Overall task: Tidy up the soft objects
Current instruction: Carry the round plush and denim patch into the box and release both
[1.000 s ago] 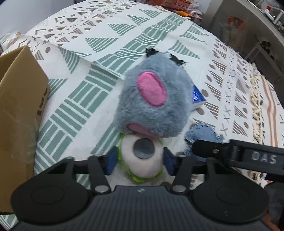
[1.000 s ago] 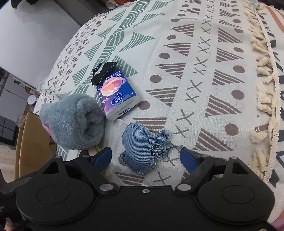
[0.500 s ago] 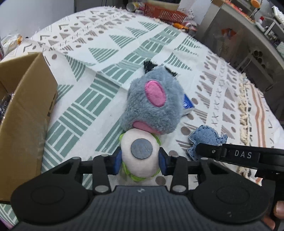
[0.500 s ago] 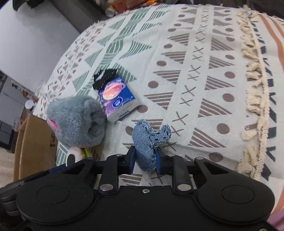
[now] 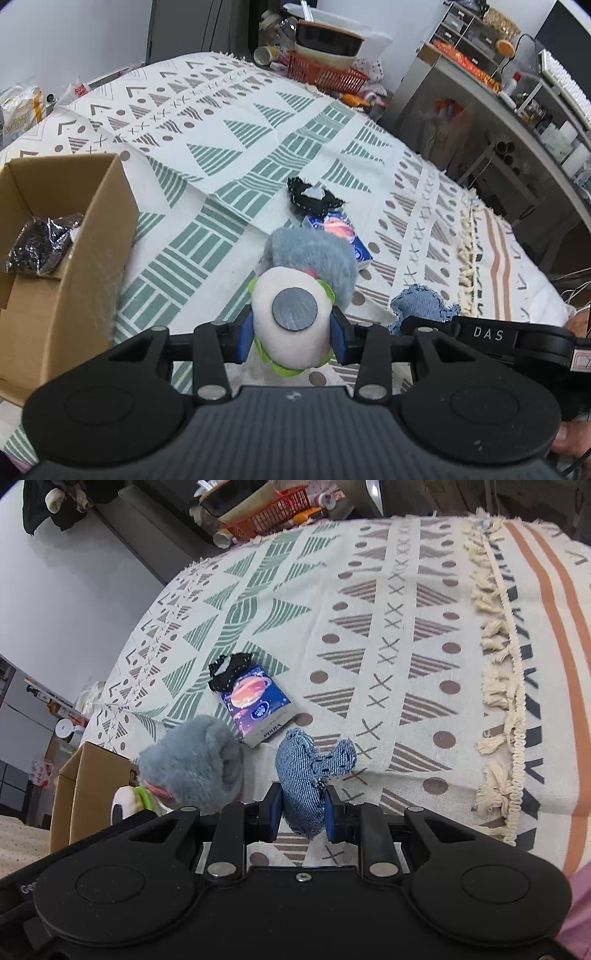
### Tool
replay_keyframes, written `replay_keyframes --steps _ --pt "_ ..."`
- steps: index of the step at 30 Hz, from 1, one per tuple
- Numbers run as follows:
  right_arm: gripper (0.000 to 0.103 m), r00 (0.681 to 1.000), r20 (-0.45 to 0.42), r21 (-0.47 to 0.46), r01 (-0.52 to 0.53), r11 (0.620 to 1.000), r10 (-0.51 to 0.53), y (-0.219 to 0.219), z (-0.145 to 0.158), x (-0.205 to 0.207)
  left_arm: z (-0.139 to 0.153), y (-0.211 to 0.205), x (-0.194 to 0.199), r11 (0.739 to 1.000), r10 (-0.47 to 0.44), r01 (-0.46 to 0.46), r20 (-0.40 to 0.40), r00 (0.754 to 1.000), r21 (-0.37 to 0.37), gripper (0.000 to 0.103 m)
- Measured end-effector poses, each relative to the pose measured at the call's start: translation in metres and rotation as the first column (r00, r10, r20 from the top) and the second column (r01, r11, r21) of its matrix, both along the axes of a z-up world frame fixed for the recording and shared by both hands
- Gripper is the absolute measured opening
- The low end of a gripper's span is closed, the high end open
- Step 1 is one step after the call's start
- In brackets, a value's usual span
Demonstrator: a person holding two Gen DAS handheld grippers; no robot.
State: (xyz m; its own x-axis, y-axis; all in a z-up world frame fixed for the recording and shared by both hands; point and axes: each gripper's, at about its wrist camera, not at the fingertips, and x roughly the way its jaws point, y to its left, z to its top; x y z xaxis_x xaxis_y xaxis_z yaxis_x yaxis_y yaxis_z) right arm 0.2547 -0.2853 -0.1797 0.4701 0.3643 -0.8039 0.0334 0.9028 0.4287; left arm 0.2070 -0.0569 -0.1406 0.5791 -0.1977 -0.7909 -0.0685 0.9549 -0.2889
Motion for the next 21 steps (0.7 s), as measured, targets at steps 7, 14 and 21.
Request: replay_keyframes --steps 7,14,21 --pt "0.023 0.998 0.053 -0.015 0.037 0.999 -0.036 -0.001 0.019 -0.012 0.014 0.015 -0.010 0.999 0.004 -0.003 0.038 0.999 -0.032 0.041" --pt "0.023 0.994 0.098 -0.018 0.047 0.999 -0.045 0.002 0.038 -0.022 0.030 0.036 -0.018 0.998 0.032 -0.028 0.073 0.997 -0.059 0.041" --pt "0.023 0.991 0.130 -0.026 0.021 0.999 -0.017 0.026 0.056 -0.037 0.041 0.064 -0.023 0.996 0.073 -0.066 0.095 0.993 -0.066 0.041"
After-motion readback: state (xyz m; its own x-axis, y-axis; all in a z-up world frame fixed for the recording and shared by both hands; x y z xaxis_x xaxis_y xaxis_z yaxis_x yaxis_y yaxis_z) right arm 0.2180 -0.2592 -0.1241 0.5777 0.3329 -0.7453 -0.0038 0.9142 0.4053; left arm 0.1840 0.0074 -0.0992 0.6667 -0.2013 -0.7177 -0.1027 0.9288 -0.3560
